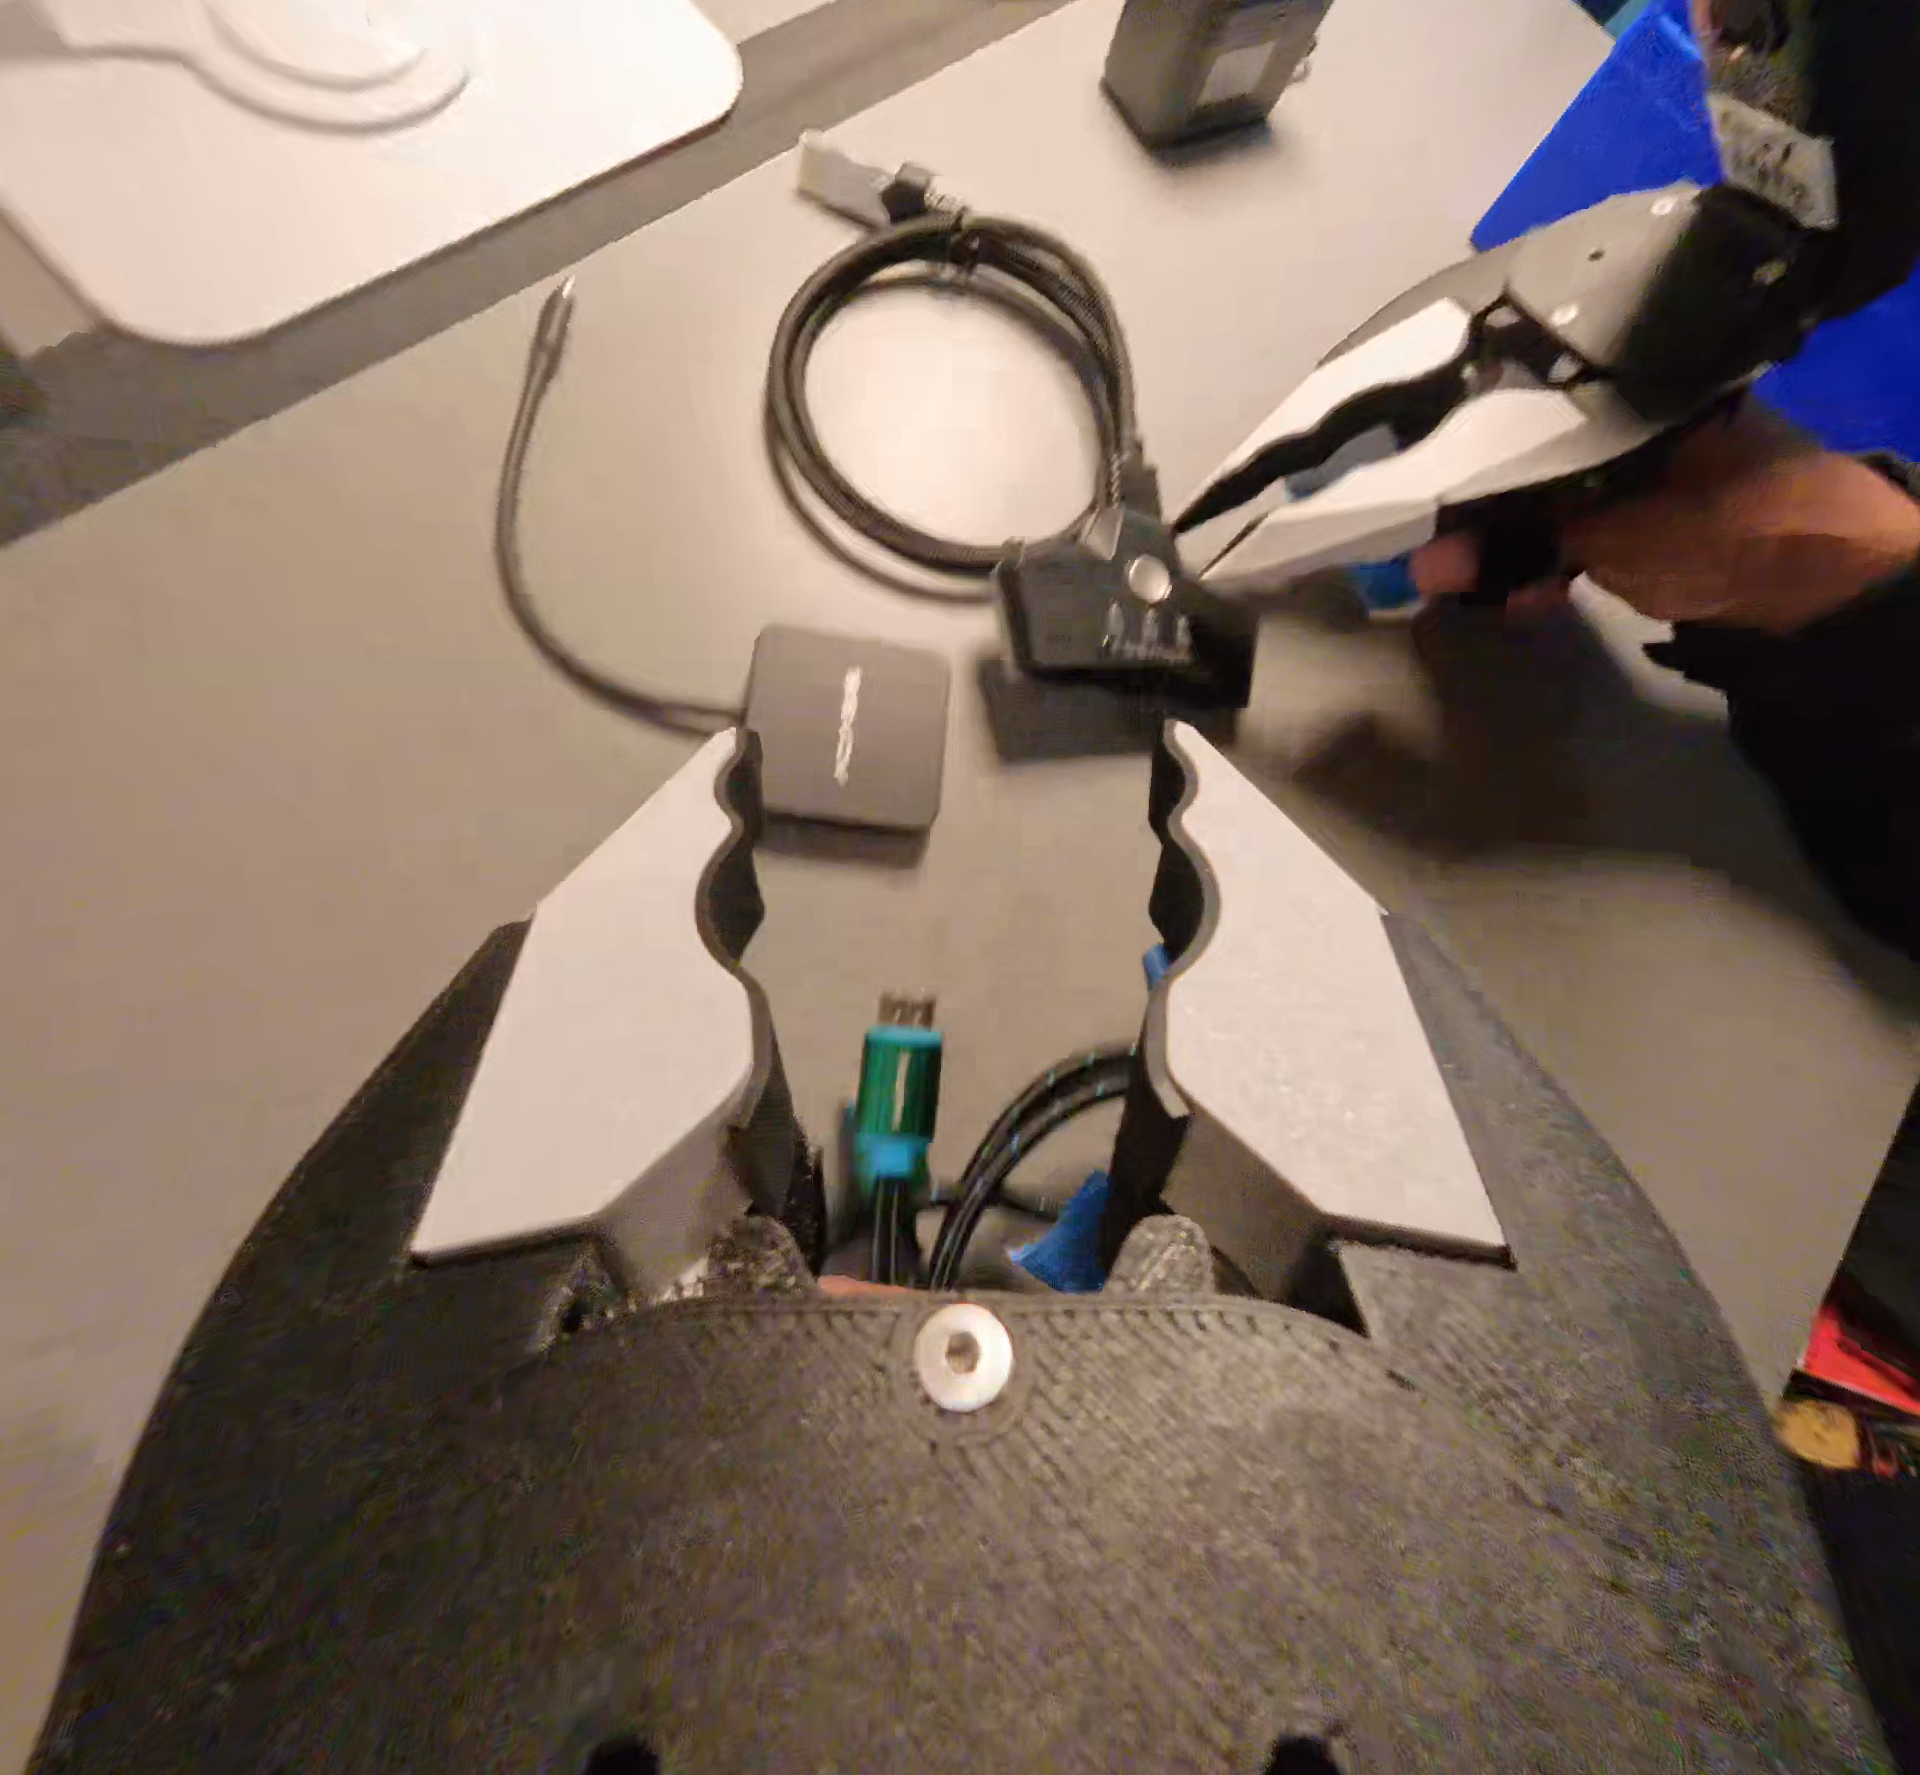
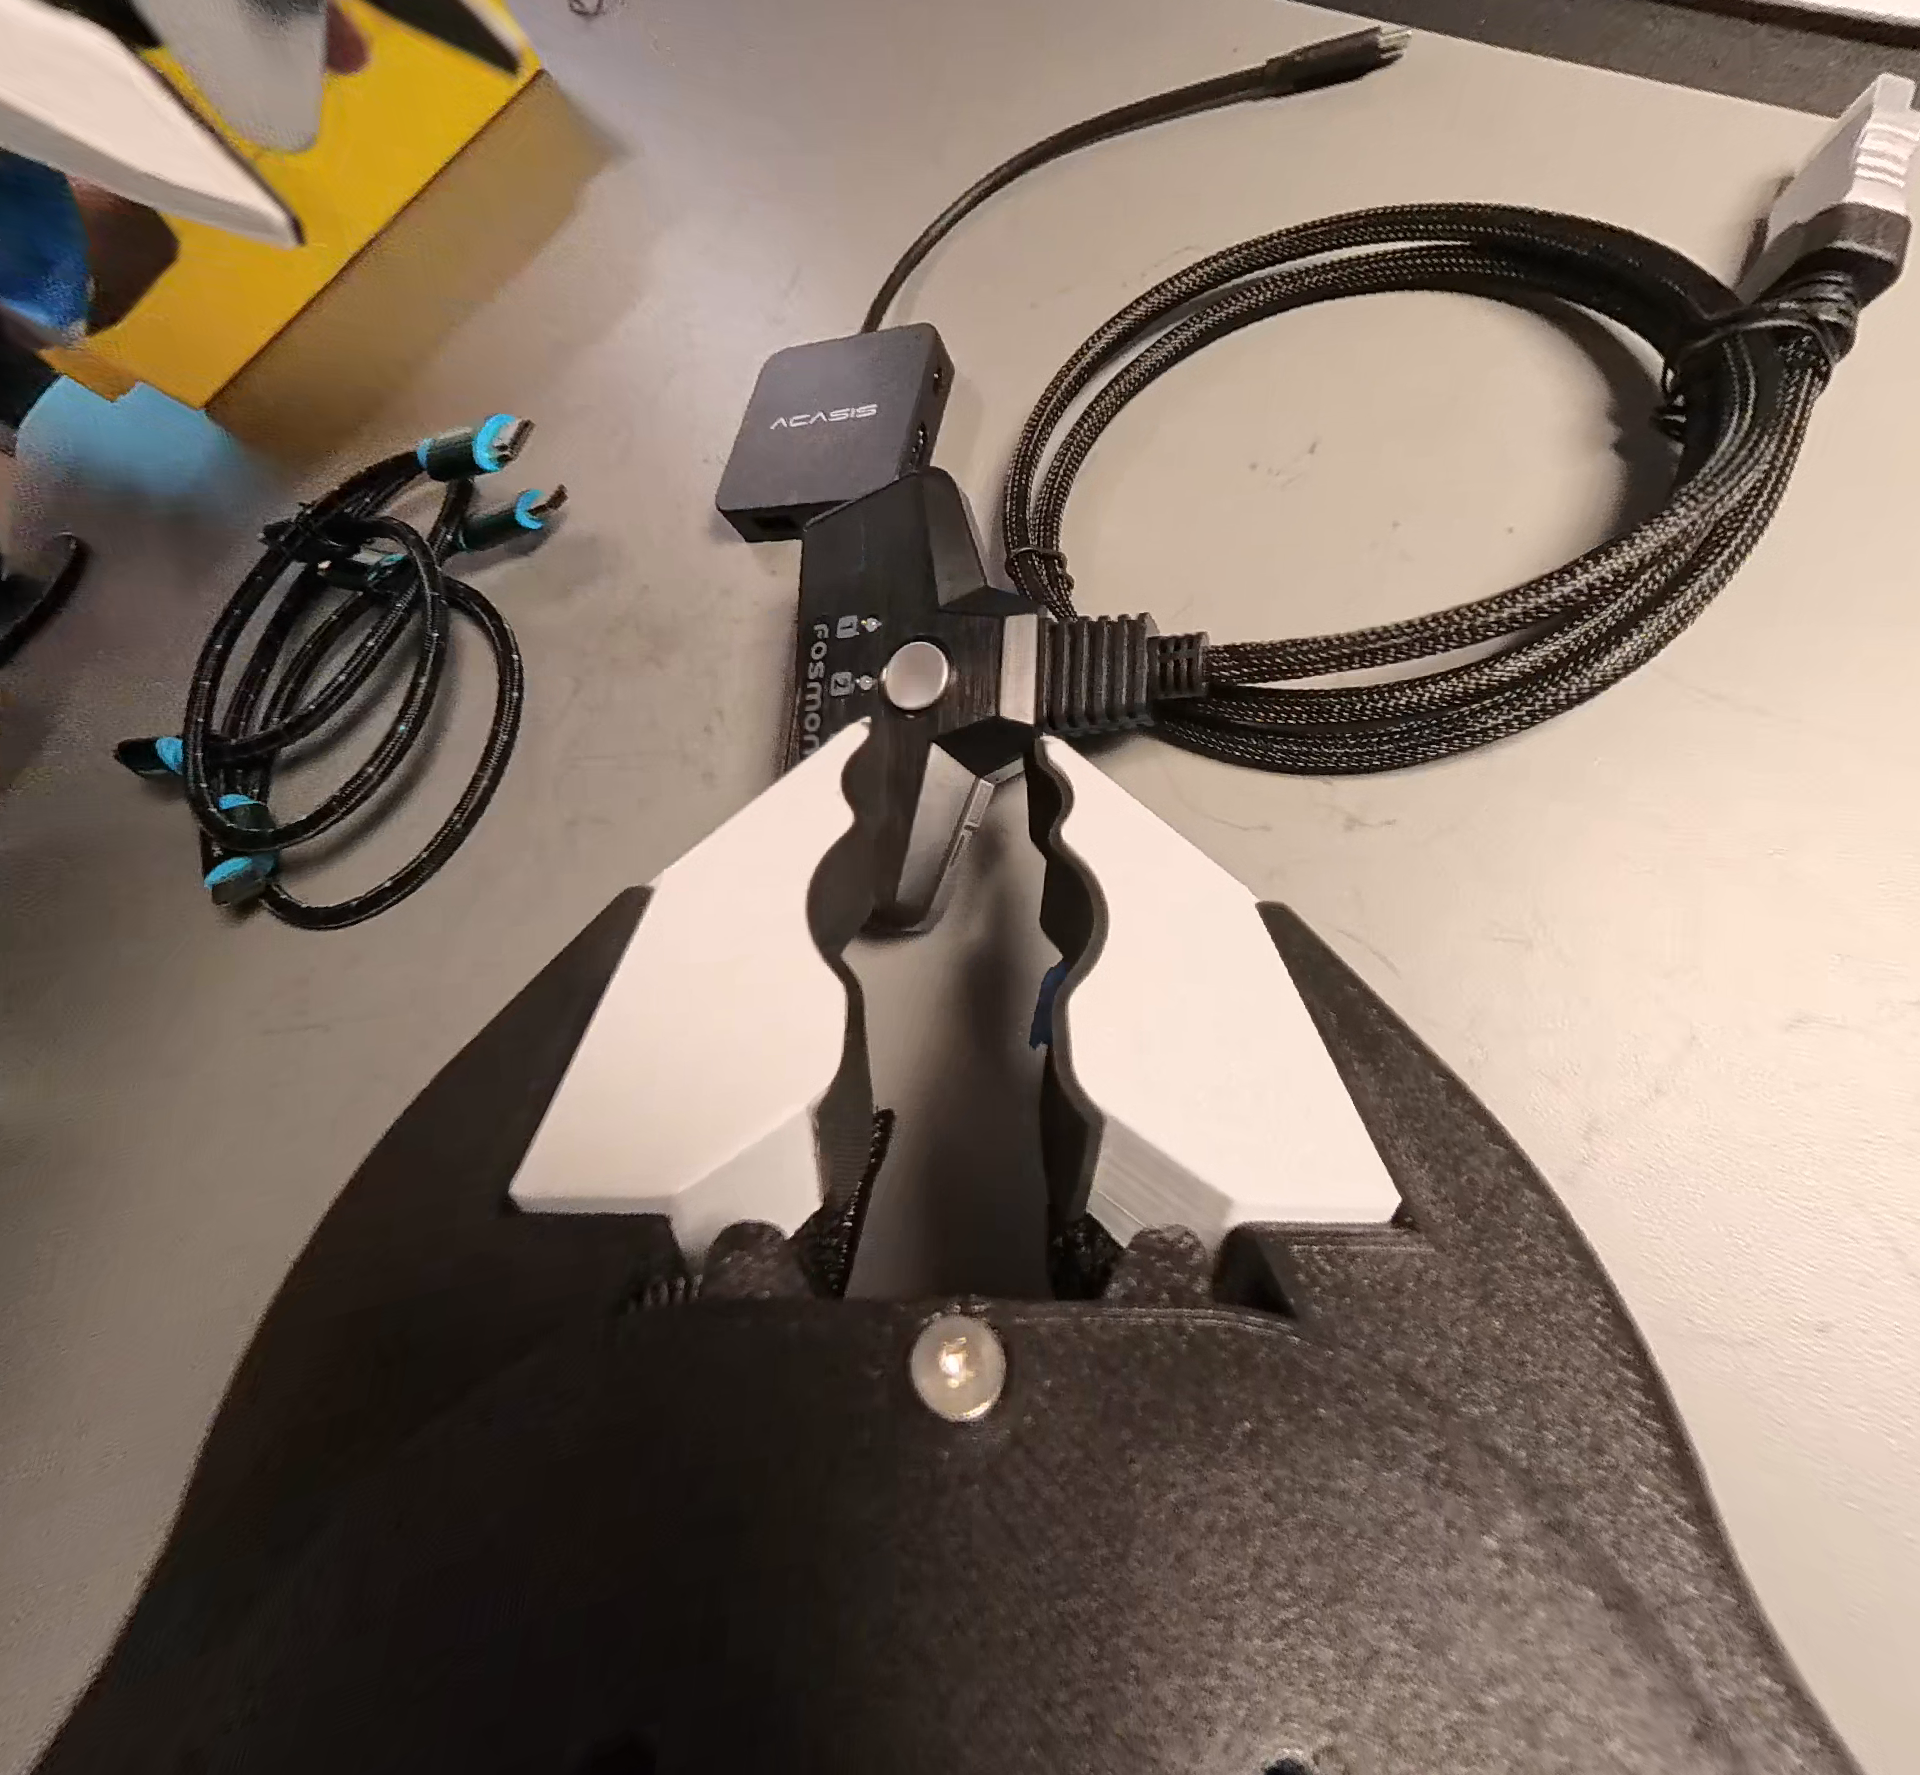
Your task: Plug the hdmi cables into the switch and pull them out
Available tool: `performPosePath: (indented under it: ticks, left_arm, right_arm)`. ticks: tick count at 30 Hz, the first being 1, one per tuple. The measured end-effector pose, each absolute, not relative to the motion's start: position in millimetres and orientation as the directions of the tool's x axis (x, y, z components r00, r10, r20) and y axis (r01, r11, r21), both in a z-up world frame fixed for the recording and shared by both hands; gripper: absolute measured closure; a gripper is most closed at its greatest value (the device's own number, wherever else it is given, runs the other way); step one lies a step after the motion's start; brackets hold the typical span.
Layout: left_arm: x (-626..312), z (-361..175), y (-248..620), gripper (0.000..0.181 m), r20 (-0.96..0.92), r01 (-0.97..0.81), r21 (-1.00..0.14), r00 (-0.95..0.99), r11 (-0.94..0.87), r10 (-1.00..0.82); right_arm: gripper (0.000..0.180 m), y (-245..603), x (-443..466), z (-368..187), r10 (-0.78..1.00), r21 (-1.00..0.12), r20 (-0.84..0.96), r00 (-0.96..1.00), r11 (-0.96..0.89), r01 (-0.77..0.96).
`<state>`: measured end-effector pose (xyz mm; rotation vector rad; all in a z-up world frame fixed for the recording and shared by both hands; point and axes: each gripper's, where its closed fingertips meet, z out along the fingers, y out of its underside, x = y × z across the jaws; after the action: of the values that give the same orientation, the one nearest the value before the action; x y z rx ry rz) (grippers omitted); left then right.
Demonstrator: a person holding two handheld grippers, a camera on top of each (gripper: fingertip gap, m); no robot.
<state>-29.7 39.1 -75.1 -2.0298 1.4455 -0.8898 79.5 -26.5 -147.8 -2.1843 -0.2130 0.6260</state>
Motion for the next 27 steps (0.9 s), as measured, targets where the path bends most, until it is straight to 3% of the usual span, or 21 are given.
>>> performPosePath:
  ticks: [4,8,16,18,23,27]
  left_arm:
    - [-110.1,-107.7,35.1,0.116,0.259,-0.663,-0.641,0.287,-0.386,-0.922]
    - [-124.6,-129.2,22.8,0.124,0.277,-0.681,-0.628,0.257,-0.377,-0.926]
    - [-110.8,-153.1,18.8,0.164,0.22,-0.737,-0.611,0.194,-0.29,-0.956]
    - [-113.0,-140.7,17.5,0.171,0.2,-0.72,-0.637,0.192,-0.276,-0.961]
    - [-128.6,-81.2,6.8,0.172,0.156,-0.642,-0.727,0.191,-0.243,-0.969]
    - [-146.6,-16.1,2.7,0.172,0.164,-0.533,-0.811,0.187,-0.241,-0.968]
  right_arm:
    - [0.15,-27.8,68.5,-140.9,0.387,-0.776,-0.368,0.845,-0.628,-0.051]
    - [0.142,-30.2,59.1,-138.1,0.405,-0.778,-0.349,0.845,-0.628,-0.021]
    - [0.1,-46.4,57.3,-158.5,0.409,-0.74,-0.216,0.886,-0.661,0.124]
    - [0.102,-48.0,54.8,-165.3,0.415,-0.729,-0.225,0.881,-0.672,0.131]
    - [0.132,-46.6,54.3,-168.0,0.423,-0.725,-0.252,0.87,-0.678,0.119]
    - [0.133,-46.4,55.4,-167.0,0.419,-0.727,-0.262,0.87,-0.678,0.108]
